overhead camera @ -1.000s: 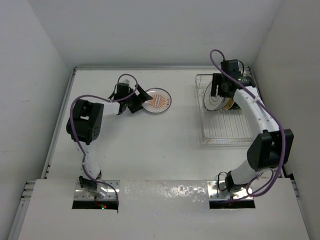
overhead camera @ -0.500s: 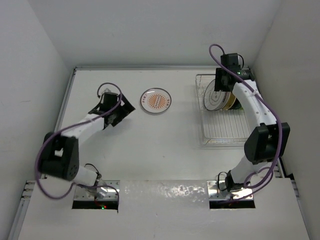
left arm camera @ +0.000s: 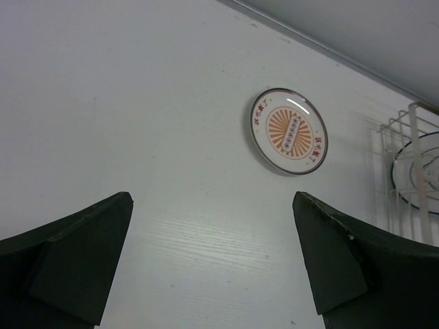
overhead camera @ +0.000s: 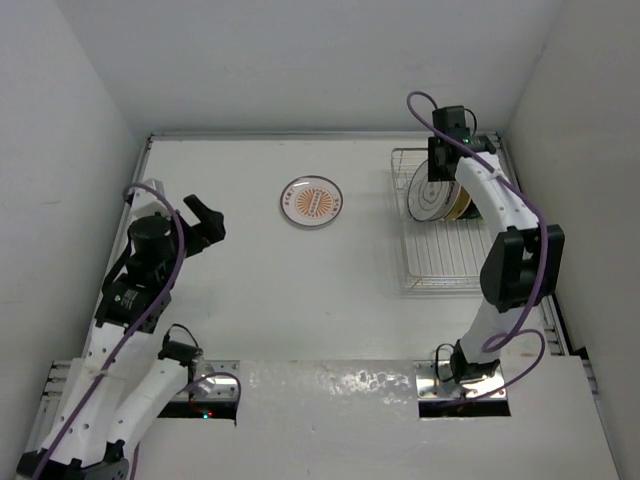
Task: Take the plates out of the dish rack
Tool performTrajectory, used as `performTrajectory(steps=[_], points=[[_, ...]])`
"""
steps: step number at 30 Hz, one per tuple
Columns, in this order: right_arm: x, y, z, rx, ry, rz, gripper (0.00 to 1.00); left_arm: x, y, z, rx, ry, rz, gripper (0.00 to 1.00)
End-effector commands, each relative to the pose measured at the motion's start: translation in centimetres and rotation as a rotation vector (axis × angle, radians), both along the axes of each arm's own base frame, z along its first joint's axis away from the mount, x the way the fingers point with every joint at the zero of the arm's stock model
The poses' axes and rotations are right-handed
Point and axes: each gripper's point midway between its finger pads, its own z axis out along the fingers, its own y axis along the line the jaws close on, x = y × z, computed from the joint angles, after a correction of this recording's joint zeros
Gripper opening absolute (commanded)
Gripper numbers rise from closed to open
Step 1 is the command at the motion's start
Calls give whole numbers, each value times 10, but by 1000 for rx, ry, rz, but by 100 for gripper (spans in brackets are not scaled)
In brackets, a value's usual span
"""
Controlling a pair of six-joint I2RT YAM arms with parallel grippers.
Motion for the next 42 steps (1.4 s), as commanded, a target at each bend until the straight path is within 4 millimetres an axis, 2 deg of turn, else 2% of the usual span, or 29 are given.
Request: performTrajectory(steps=[1,4,9,13,15,18,25,26,31,35,36,38,39,41,42], points=[[17,-3,8,-23,-45,-2,42,-9,10,-4,113,35,-11,100],[21,-6,-2,-43,-27,-5,41,-7,2,-13,91,34,-45,100],[23,-11,-14,-52,-12,-20,40,-6,-1,-15,96,41,-70,100],[24,-9,-23,-31,-6,-16,32,-6,-3,-14,90,31,-81,100],[23,-9,-27,-24,2,-21,17,-6,-3,-16,91,35,-82,100],[22,-6,-24,-10,-11,-22,14,-6,-4,-16,90,35,-83,100],[19,-7,-1,18,-82,-62,5,-6,-5,-17,90,37,-89,100],[19,-7,3,23,-95,-68,0,-6,-5,-17,91,39,-88,100],[19,-5,21,48,-139,-78,0,-6,-3,-16,90,34,-80,100],[17,-5,47,62,-193,-86,0,-7,-2,-14,86,26,-70,100],[14,-5,61,63,-218,-88,0,-7,-1,-14,87,25,-69,100],[11,-7,76,62,-244,-95,0,-7,-1,-13,84,20,-68,100],[6,-8,93,66,-272,-97,0,-7,-2,-11,83,16,-73,100],[0,-4,109,88,-297,-85,0,-6,-4,-11,85,16,-85,100],[-6,-3,125,101,-328,-79,0,-6,-7,-10,80,17,-101,100]])
